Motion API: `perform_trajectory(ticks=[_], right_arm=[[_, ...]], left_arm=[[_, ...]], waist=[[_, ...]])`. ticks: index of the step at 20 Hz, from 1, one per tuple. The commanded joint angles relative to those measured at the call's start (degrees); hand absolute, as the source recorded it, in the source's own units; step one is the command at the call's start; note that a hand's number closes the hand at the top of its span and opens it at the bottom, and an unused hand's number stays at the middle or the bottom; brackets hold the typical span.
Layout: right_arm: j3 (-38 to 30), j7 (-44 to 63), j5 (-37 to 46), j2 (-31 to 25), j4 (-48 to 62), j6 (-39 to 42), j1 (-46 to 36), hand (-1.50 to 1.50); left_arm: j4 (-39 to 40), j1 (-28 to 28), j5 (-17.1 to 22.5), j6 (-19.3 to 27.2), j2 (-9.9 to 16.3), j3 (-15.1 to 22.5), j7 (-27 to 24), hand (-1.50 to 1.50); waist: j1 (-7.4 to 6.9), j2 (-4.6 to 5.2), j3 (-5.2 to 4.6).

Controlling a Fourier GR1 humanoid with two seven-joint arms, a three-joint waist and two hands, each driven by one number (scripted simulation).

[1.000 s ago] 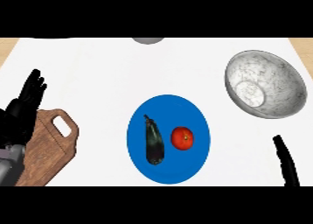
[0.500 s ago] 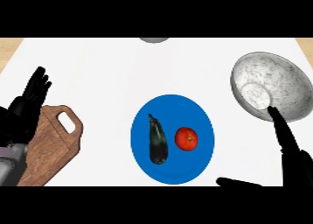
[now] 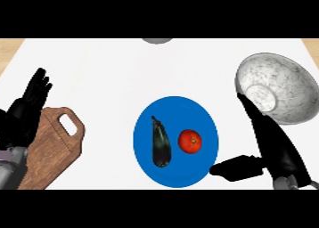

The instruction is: Pick the tomato from the plate and place it in the bowl

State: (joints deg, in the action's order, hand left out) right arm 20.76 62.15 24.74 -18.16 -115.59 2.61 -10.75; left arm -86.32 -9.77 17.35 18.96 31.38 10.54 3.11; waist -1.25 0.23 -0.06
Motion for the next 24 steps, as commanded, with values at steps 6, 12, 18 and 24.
perform_trajectory(ticks=[6,12,18,24], right_arm=[[-1.2,7.3,-13.4,0.0,10.2,12.5,-6.3,-1.50],[4.8,7.6,-7.0,5.5,20.8,9.4,-12.6,-1.50],[6.7,0.3,2.9,3.6,21.7,7.1,-9.3,-1.50],[5.9,6.0,2.9,10.1,20.1,10.4,-9.2,-1.50]], left_arm=[[-0.2,0.7,-0.7,-0.4,-0.3,-2.1,0.4,0.00],[0.1,-0.2,-1.5,-1.9,-0.9,-2.6,1.5,0.00],[-1.7,2.6,-3.2,-2.6,-2.2,-3.8,1.3,0.00],[0.0,1.4,-6.0,-3.0,-4.6,-4.8,2.3,0.00]], waist=[[0.74,-0.17,0.02],[0.54,-0.14,0.03],[1.00,-0.25,0.06],[1.32,-0.28,0.05]])
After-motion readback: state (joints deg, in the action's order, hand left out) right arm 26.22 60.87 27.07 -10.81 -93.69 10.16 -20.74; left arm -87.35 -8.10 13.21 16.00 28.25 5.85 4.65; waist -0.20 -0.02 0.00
